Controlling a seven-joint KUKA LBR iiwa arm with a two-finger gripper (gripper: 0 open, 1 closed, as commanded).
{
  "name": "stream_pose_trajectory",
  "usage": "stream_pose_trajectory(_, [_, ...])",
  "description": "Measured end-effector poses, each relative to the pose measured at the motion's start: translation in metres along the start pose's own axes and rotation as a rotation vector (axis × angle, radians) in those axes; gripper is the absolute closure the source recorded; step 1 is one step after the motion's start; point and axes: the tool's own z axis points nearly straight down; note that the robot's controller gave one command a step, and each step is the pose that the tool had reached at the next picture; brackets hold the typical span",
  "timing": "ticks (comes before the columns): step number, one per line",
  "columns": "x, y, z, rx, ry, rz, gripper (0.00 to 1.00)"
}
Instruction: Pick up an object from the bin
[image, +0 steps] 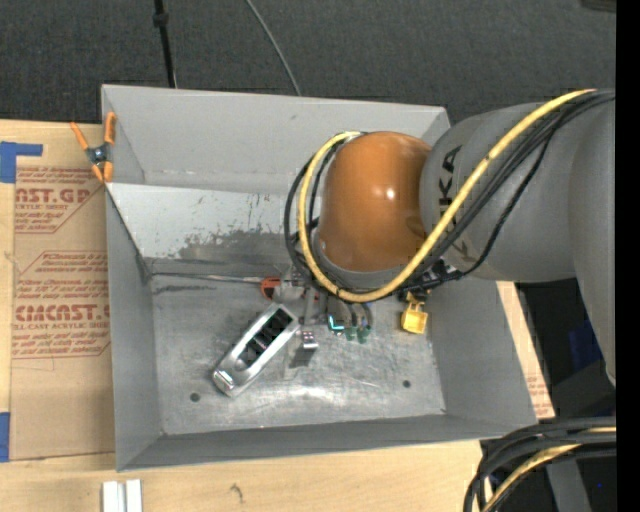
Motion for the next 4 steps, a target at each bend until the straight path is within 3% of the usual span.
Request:
stream_pose_trajectory(1, [-0.002,-0.001,-0.004,-0.001,-0.008,0.001,0.00])
stream_pose_trajectory(2, [-0.008,0.014,0.029,0.001,-0.017,-0.152,0.00])
stream_pose_trajectory(3, [-0.015,0.055,0.054,0.001,-0.006,-0.383,0.00])
stream_pose_trajectory(4, [-0.016,0.038,0.048,0.001,-0.008,-0.516,0.00])
